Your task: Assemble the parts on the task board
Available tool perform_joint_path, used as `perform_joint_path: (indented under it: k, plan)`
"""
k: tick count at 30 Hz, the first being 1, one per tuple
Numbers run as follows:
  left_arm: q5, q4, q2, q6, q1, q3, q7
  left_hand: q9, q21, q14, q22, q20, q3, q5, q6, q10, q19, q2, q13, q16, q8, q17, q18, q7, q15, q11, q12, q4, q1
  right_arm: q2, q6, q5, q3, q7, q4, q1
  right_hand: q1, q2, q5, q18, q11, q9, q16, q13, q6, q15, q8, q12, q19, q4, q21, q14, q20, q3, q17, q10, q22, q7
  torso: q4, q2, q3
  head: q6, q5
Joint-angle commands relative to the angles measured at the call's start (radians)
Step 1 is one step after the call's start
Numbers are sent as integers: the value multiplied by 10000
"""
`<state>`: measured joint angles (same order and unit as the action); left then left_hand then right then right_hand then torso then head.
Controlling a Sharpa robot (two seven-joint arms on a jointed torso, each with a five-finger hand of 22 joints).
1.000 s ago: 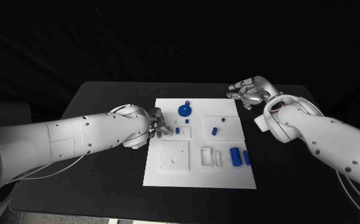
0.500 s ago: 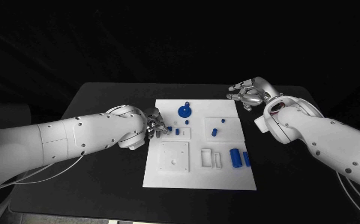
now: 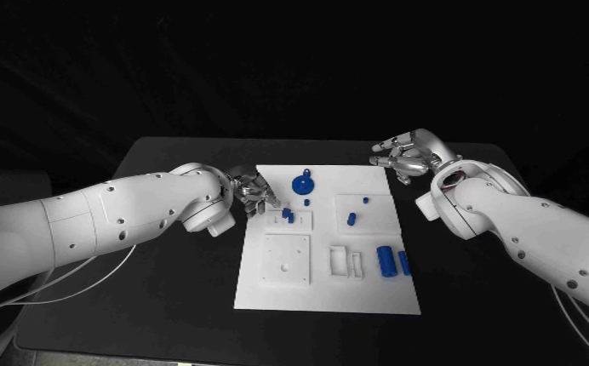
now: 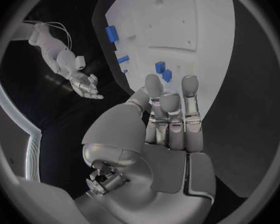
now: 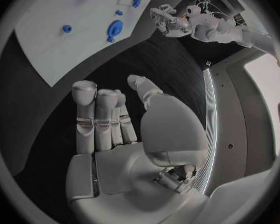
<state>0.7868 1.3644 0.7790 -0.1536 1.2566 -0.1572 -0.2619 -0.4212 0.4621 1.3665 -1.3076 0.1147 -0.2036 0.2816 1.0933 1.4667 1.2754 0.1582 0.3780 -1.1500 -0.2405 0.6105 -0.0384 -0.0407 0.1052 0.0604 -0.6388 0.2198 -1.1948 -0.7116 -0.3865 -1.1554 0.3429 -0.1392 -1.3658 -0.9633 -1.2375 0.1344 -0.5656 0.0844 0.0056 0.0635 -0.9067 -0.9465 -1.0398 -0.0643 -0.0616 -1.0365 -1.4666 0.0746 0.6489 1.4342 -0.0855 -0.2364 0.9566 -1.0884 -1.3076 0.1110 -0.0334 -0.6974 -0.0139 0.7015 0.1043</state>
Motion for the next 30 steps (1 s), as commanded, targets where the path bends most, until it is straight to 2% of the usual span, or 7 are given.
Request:
perform_joint_path:
  k: [1, 13, 17, 20, 21, 23, 30]
  plan:
    - [-973, -73, 23, 649, 23, 17, 817, 1, 23, -86, -185, -25, 0, -38, 227, 301, -68, 92, 4, -70, 53, -9, -118, 166, -7, -46, -22, 51, 1, -3, 210, -145, 1, 187, -90, 19, 128, -57, -38, 114, 5, -14, 33, -1, 3, -24, 0, 13, -256, 75, -53, -64, 8, -110, -4, 49, -798, 25, -2, -6, 0, -44, 34]
    - [-1025, -312, 37, 374, 63, 25, 802, 30, 18, -183, -163, 43, 163, -43, 109, 151, -89, -99, -48, 44, 299, -83, -103, 103, 34, -51, 88, 50, -142, 4, 305, -414, -6, 185, -226, 41, 110, -60, -27, 114, 0, -13, 23, -6, -15, -26, 0, 9, -250, 138, -55, -64, 7, -139, 5, 48, -796, 22, -12, -8, -4, -93, 55]
    - [-378, -411, -51, -151, 78, 23, 1054, 925, -229, -384, -99, 48, 820, -177, -275, -199, -249, -485, -186, 425, 828, -338, -32, -194, -21, -155, 398, -25, -828, 8, 314, -534, -10, 178, -251, 43, 111, -63, -19, 113, 2, -14, 28, -5, -18, -25, 0, 10, -248, 169, -55, -69, 7, -152, 3, 50, -796, 24, 0, -9, -8, -122, 48]
    - [547, -441, -129, -421, 82, 18, 1250, 2107, -494, -583, -10, 16, 1328, -998, -162, -480, -353, -1097, -209, 597, 1320, -461, 43, -328, -76, -174, 501, -234, -1025, 14, 317, -664, -13, 182, -276, 44, 99, -60, -14, 112, 1, -14, 30, 3, -19, -25, 0, 19, -243, 205, -54, -72, 7, -164, 2, 57, -797, 24, -12, -9, -8, -121, 61]
    - [682, -442, -138, -458, 82, 17, 1266, 2264, -551, -602, 15, 7, 1378, -1059, -126, -482, -371, -1173, -220, 614, 1357, -480, 51, -338, -84, -176, 510, -298, -1065, 15, 317, -683, -13, 183, -280, 44, 98, -60, -14, 112, 1, -14, 30, 3, -20, -25, 0, 19, -243, 206, -54, -72, 7, -164, 2, 57, -797, 24, -18, -10, -9, -122, 66]
    - [1352, -447, -187, -646, 82, 7, 1302, 2569, -721, -766, 96, -31, 1563, -1780, -92, -636, -441, -1521, -305, 750, 1410, -562, 84, -331, -126, -220, 651, -465, -1119, 17, 317, -779, -17, 193, -302, 46, 87, -56, -7, 113, 1, -13, 28, 0, -19, -25, -1, 16, -242, 228, -54, -71, 7, -170, 4, 53, -797, 24, -26, -16, -9, -130, 68]
    - [2840, -431, -322, -1116, 76, -142, 1094, 3498, -1537, -1022, 534, -126, 1655, -2045, 118, -751, -371, -2154, -869, 1070, 1313, -942, 145, -355, -224, -278, 1159, -1326, -1712, 26, 307, -1071, -29, 231, -380, 51, 89, -63, 9, 112, 1, -14, 33, 7, -26, -26, 1, 23, -238, 324, -44, -73, 6, -189, 1, 53, -798, 25, -5, -13, -9, -156, 52]
